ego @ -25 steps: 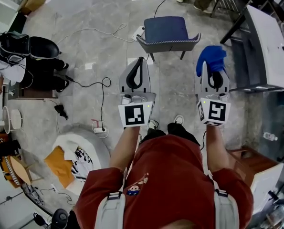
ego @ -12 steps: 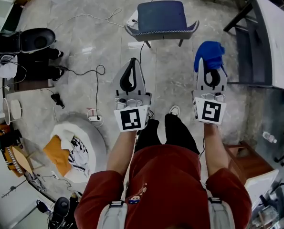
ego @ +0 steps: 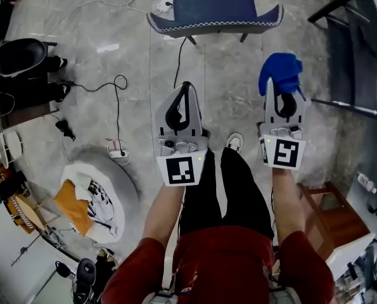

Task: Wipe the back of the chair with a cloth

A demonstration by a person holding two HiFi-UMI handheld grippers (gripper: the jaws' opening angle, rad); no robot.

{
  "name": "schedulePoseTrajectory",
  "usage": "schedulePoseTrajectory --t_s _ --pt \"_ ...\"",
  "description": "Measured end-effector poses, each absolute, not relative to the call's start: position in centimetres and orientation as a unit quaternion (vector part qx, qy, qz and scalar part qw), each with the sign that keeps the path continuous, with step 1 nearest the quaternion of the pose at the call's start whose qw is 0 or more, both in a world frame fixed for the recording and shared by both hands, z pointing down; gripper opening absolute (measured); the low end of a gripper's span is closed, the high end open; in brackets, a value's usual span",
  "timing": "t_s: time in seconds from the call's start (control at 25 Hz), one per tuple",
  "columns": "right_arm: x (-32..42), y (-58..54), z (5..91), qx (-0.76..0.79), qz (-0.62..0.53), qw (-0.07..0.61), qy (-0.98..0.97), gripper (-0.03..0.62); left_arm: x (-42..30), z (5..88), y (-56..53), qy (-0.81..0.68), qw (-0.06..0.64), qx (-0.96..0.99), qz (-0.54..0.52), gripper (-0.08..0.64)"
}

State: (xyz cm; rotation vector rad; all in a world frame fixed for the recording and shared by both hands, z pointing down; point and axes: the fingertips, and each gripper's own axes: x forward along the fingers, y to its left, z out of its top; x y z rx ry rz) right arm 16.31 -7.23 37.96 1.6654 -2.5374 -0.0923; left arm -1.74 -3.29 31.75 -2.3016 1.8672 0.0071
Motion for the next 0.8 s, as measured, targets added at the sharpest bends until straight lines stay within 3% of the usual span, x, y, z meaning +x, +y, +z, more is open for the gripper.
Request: schedulePoseTrajectory --t_s 0.4,0.8 --pt "13.7 -10.2 55.3 0.581 0.0 0.069 -0.811 0.055 -5.5 49.5 -6.3 0.607 0.058 -0.793 0.001 0.012" --pt "13.4 -12.5 66.0 0.584 0.002 0.082 -0.807 0.055 -5.7 60.9 -8.8 0.607 0.053 -0.793 -0.009 0.014"
